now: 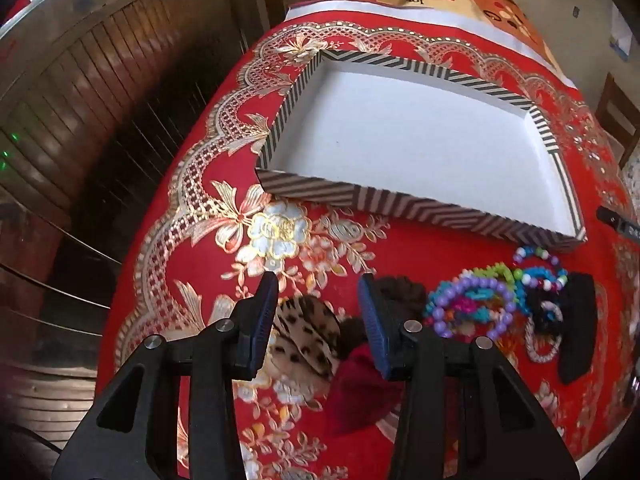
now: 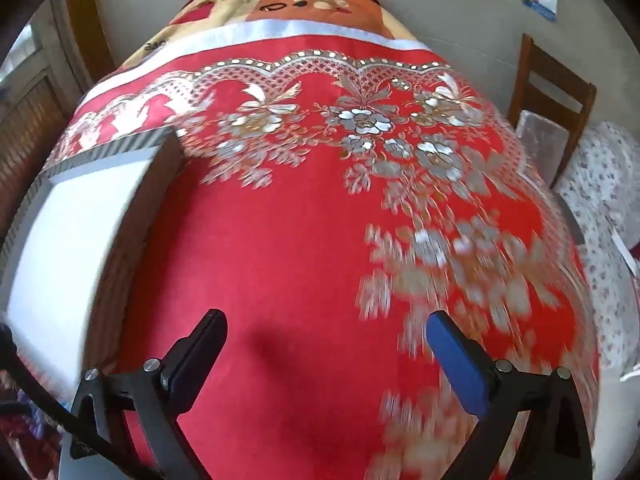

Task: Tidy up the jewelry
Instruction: 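Move both tools over the jewelry pile beside the white tray, then lower both tools toward the red bow and purple bead bracelet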

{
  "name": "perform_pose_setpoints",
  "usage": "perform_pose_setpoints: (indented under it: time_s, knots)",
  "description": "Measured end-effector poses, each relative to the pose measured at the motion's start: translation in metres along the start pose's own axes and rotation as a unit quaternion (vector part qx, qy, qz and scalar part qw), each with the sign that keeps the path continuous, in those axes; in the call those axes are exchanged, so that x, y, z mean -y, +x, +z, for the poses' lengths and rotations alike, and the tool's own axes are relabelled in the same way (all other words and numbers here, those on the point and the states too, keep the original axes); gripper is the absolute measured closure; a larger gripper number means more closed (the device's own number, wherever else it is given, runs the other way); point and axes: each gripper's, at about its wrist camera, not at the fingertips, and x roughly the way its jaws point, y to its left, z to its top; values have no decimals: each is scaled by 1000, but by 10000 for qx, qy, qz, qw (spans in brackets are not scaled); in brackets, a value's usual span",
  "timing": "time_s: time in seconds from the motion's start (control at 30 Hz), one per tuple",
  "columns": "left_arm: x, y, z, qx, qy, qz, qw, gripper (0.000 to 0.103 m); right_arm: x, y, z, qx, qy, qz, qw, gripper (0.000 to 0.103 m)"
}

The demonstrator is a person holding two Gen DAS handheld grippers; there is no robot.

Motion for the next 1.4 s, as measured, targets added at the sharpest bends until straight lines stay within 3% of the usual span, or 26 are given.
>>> perform_pose_setpoints:
  time_s: [0.27, 0.6, 0.9, 1.4]
  knots:
    - [6, -24, -21, 81, -53, -209, 9997, 62, -45, -80, -54, 402, -140, 292, 9987, 3]
    - [7, -55, -47, 263, -148, -436, 9986, 62, -94, -137, -102, 525, -391, 715, 9953, 3]
    - [11, -71, -65, 356, -147, -529, 9979, 62, -115, -157, -119, 617, -611, 697, 9938, 3]
    - [17, -80, -69, 392, -140, -625, 9972, 62, -118, -163, -118, 652, -613, 658, 9938, 3]
